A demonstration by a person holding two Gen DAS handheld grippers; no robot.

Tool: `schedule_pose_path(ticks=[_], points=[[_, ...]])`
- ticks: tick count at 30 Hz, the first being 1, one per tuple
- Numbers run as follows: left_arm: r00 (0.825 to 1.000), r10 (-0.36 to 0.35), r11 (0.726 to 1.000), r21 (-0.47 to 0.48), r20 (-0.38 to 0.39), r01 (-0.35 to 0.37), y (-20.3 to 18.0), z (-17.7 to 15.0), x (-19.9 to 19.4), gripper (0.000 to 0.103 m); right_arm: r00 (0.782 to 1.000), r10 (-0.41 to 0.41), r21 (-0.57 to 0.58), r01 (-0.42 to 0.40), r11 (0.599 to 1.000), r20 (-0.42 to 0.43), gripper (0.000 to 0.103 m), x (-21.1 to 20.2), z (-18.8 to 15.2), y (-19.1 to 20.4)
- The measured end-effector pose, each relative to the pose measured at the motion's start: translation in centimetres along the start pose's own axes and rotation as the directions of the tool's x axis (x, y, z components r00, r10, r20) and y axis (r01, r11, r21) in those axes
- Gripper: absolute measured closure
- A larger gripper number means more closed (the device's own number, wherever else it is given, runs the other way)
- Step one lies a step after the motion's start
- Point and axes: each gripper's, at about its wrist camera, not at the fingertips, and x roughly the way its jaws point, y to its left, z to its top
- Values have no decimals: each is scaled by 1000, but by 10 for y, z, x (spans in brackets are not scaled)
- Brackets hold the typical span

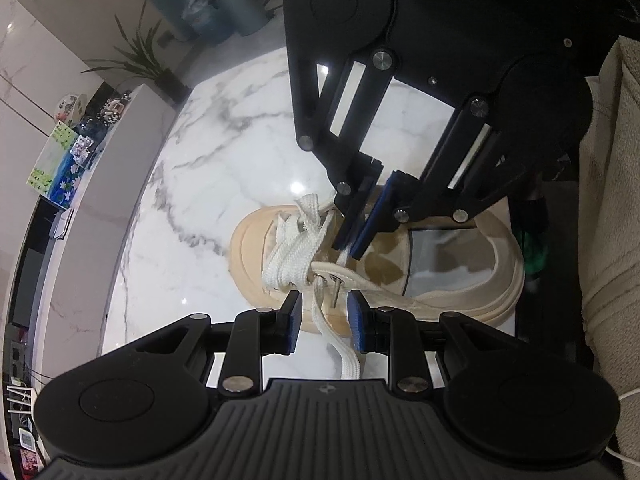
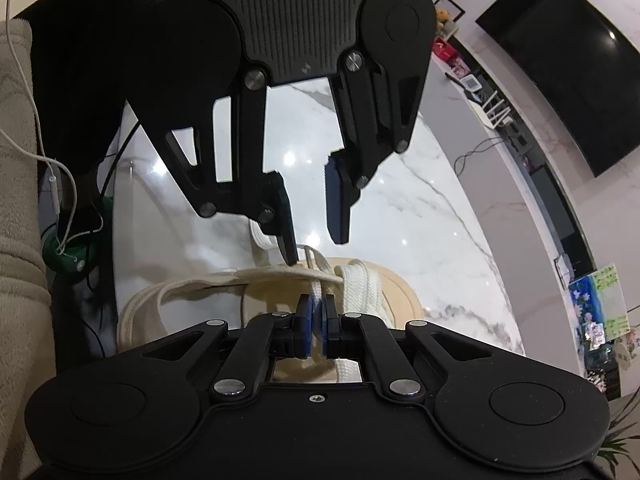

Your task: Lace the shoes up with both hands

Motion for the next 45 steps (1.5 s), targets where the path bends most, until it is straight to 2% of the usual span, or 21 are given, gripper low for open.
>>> schedule_pose_path(ticks=[9,14,21,28,37,40,45], points=[[1000,-16,998,61,-14,17,-1,1,7,84,1000,0,40,0,999,14,101,3,5,-4],[1000,-18,997,70,-4,18,-1,3,10,96,1000,4,53,-5,999,8,101,4,3,-5],[1000,-16,994,112,-12,17,-7,6,17,101,1000,-5,83,4,997,2,100,2,4,-7],[999,16,998,58,-42,-14,-9,3,11,101,1000,-24,137,22,990,14,100,-8,2,-11],[995,65,998,-6,-77,-66,-21,-10,-17,101,997,-74,189,76,979,-20,99,-16,-11,-15],[990,96,994,-41,-107,-101,-25,-16,-26,101,994,-99,206,105,973,-42,99,-34,-16,-5],[978,140,980,-115,-154,-159,-28,-31,-47,101,992,-120,212,127,969,-48,99,-42,-20,6]])
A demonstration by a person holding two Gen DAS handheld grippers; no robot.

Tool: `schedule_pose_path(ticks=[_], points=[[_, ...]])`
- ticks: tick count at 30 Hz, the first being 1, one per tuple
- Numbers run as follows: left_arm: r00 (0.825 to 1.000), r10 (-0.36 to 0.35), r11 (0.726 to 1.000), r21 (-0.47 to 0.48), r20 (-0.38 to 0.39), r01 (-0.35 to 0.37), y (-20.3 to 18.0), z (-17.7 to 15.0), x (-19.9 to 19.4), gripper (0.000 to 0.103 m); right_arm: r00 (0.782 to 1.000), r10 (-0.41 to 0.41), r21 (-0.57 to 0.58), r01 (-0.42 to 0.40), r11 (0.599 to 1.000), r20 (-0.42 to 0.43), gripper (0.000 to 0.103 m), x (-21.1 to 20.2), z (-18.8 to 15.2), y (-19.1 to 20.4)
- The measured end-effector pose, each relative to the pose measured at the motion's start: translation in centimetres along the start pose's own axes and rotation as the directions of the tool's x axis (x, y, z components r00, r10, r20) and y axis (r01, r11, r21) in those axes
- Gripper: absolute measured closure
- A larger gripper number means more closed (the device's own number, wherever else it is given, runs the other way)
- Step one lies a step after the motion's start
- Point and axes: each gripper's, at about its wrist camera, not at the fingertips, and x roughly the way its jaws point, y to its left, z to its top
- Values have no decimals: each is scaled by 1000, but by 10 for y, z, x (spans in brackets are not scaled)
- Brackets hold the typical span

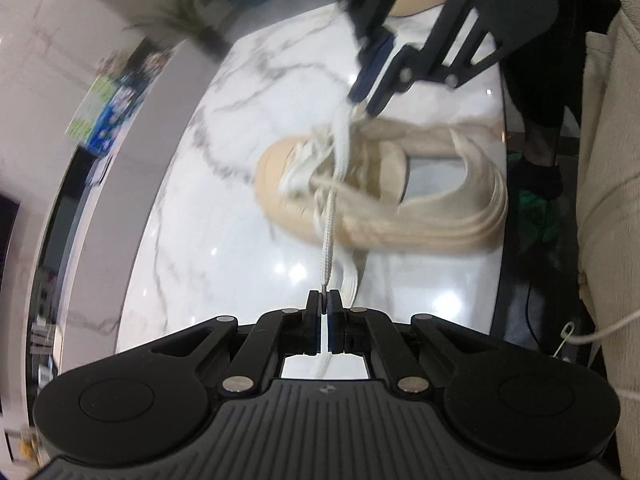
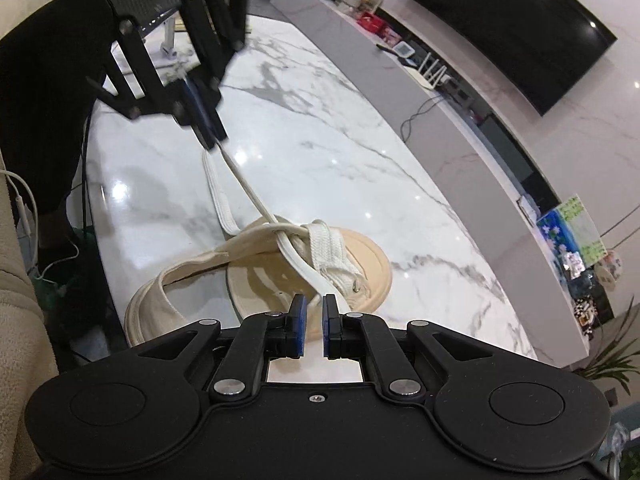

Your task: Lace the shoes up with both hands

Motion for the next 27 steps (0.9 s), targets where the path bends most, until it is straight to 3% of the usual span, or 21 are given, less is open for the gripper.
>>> schedule_pose_path(ticks=[14,27], points=[[990,79,990,-109,-121,-92,8,-52,-35,101,999,-30,21,30,999,-20,99,4,3,1],[992,50,977,-202,-117,-73,3,-41,-9,98,1000,-9,25,9,1000,-9,90,3,4,3]])
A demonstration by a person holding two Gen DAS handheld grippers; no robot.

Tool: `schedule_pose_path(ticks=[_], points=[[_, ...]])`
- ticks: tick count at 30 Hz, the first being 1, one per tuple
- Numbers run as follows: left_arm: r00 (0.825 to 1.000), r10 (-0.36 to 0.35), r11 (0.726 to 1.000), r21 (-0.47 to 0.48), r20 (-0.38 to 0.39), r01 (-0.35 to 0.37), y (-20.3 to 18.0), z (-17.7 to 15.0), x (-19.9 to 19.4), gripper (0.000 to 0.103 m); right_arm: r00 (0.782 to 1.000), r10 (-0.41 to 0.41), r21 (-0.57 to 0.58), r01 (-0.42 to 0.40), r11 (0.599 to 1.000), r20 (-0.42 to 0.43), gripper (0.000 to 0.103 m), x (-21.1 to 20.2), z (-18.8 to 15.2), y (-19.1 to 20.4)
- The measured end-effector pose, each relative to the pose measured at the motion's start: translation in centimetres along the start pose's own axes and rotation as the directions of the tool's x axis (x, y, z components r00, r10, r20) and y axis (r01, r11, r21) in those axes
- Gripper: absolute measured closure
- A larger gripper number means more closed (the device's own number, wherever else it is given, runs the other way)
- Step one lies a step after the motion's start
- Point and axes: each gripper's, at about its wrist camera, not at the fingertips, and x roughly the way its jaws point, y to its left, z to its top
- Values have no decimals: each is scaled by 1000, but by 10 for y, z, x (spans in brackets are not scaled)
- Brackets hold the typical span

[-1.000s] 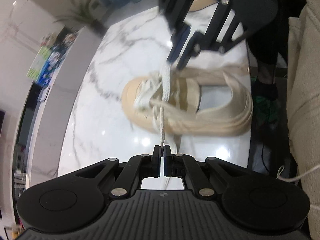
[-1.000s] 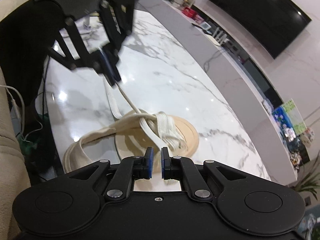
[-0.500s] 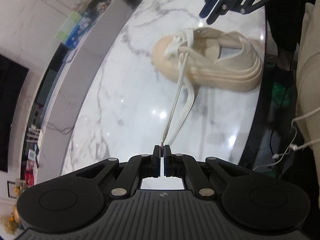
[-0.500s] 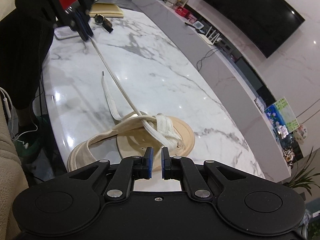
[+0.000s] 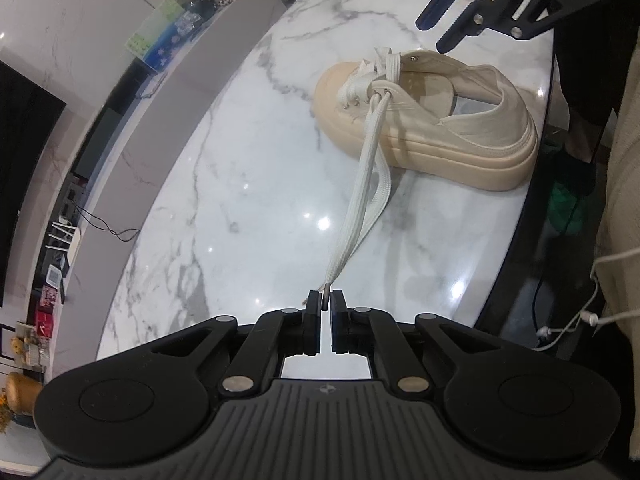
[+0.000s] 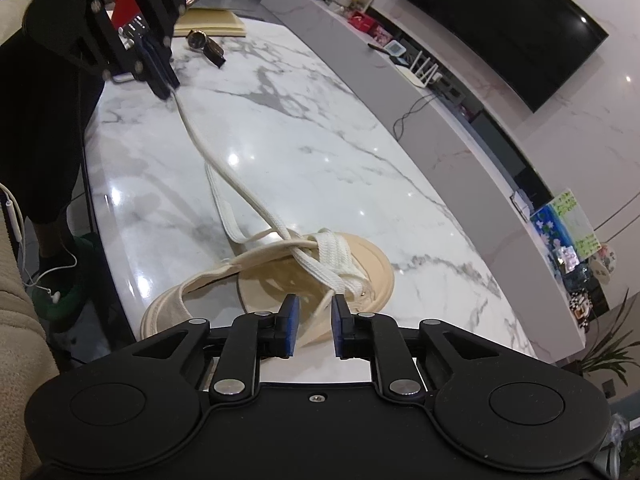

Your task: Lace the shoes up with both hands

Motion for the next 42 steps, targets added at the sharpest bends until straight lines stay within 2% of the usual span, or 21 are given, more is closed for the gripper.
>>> schedule_pose_path(ticks=[3,6,10,16,23,27,36,42], points=[[1000,-2,1000,-15,8,2,0,4,5,98,1000,7,3,-7,1000,-2,90,3,0,-1],[1000,7,999,-33,26,-6,3,10,7,88,1000,9,9,-9,1000,-4,89,5,0,-2],[999,35,998,-53,31,-33,9,18,13,87,1000,8,15,-8,1000,-3,88,8,0,-5],[998,29,998,-53,59,-26,12,29,19,87,1000,15,19,-15,1000,-7,85,15,0,-6],[993,-5,998,-57,121,12,11,53,29,87,1000,18,24,-17,1000,-14,85,19,-1,-9],[987,-59,998,-12,149,62,3,67,35,87,1000,21,34,-21,999,-19,83,20,-2,-11],[976,-167,985,60,140,160,-12,71,47,87,999,33,34,-33,999,-19,81,21,-2,-14],[978,-161,987,21,131,160,-12,76,62,82,999,42,26,-42,999,-21,81,24,-3,-14]])
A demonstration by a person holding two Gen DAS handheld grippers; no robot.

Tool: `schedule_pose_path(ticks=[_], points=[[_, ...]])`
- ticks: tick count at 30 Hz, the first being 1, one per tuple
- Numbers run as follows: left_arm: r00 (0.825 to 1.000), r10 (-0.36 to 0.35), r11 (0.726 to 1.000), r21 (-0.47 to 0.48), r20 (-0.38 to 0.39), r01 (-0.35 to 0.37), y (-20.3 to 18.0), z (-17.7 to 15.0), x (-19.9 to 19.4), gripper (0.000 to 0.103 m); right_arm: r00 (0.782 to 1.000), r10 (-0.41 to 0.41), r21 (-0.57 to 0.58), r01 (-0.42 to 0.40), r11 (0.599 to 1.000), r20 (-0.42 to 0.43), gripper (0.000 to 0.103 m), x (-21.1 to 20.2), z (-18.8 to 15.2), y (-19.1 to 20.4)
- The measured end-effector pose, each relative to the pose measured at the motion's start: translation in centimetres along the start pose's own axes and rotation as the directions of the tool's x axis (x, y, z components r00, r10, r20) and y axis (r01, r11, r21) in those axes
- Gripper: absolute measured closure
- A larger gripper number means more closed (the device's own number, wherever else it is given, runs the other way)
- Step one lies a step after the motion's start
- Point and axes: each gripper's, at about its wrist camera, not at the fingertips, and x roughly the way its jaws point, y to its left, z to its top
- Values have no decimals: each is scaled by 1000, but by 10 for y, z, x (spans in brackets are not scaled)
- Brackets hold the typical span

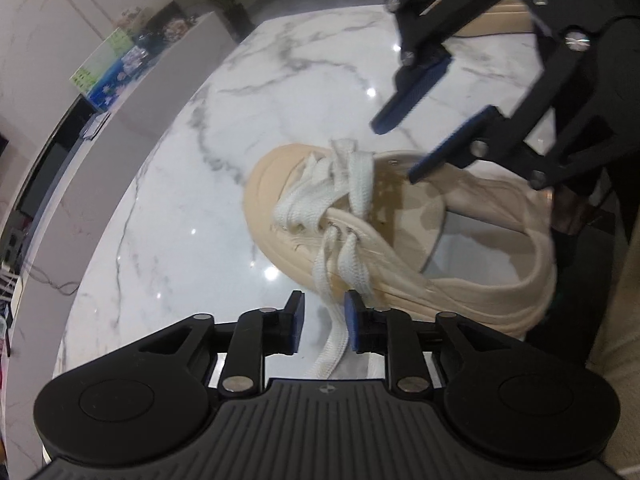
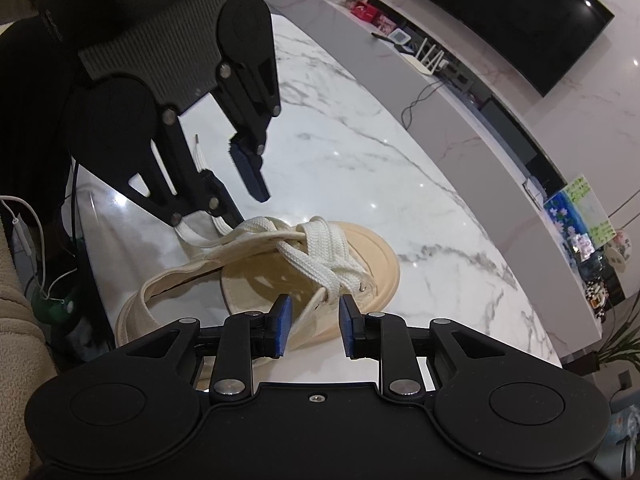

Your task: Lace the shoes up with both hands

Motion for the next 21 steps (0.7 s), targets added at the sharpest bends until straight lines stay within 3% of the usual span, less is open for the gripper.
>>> schedule_pose_path(ticks=[6,9,12,16,21], points=[[1000,27,1000,-10,8,-26,2,6,8,82,1000,7,-5,-7,1000,-5,81,0,-1,-1],[998,55,998,-21,-2,-55,6,8,8,96,1000,10,-7,-10,1000,-6,81,1,-1,-2],[994,106,994,-32,8,-106,10,10,3,96,1000,11,-14,-11,1000,-8,81,2,0,-1],[977,204,979,-27,66,-202,12,19,-10,96,1000,10,-21,-10,1000,-6,81,1,0,0],[956,259,966,-27,137,-258,13,38,-22,96,1000,9,-35,-9,999,-4,81,-2,0,3]])
